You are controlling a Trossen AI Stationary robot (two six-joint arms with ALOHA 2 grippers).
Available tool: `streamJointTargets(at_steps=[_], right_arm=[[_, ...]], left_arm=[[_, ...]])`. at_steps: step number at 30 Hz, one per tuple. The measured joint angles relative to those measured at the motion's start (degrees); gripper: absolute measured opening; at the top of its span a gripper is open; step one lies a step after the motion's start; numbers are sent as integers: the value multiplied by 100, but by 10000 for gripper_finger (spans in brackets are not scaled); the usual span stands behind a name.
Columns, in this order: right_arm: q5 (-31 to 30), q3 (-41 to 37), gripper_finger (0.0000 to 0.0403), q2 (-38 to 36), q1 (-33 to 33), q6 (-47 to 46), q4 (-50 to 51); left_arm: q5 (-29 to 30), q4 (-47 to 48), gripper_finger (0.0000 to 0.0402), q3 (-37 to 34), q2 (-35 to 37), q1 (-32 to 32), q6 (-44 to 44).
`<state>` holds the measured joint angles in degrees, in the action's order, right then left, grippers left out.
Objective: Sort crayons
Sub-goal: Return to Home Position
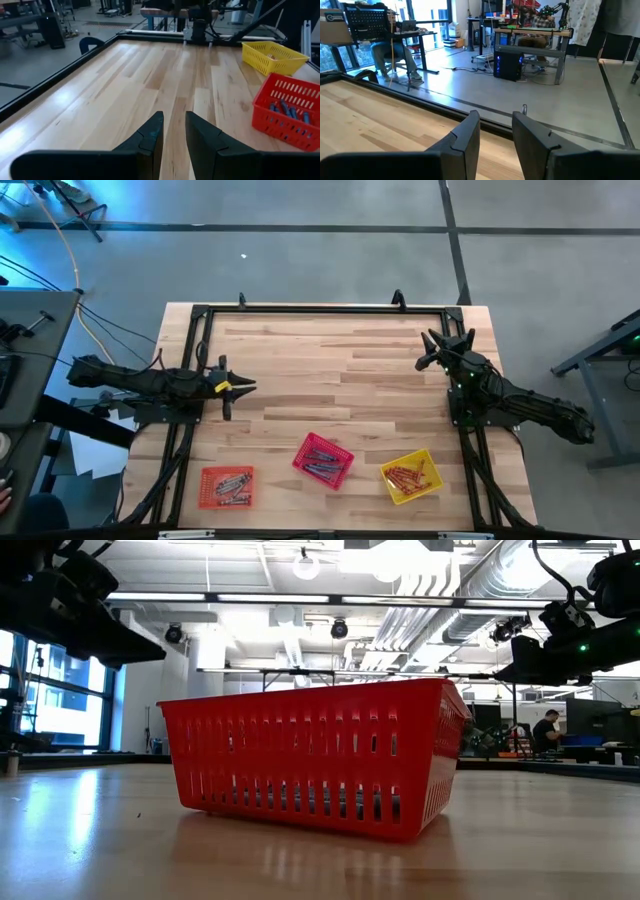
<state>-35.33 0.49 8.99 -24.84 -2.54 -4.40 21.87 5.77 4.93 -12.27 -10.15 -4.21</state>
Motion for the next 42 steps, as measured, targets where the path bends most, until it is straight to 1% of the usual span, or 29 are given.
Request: streamJointTargets(at_steps=[11,19,22,24,26,33,37,42], right_arm=[[0,0,108,0,0,0,-1],[0,0,108,0,0,-1,-1],[1,0,108,0,0,2,-1],[2,0,108,0,0,0,0],[0,0,108,0,0,-1,-1],[0,0,108,0,2,1,-1],[0,0,108,0,2,-1,-1],[0,0,108,0,2,1,0]], left_arm=[[-2,492,69,-6,612,0,-2],[-13,478,69,-13,1007,-1,66],[-22,-67,69,-157,1204,-2,173],[-58,-694,69,-320,1203,-2,329],[-121,-998,69,-431,1205,-4,450],[-413,-927,69,-430,1209,18,448],[-491,-887,69,-430,1209,341,666],[-529,-879,69,-430,1206,1251,739]])
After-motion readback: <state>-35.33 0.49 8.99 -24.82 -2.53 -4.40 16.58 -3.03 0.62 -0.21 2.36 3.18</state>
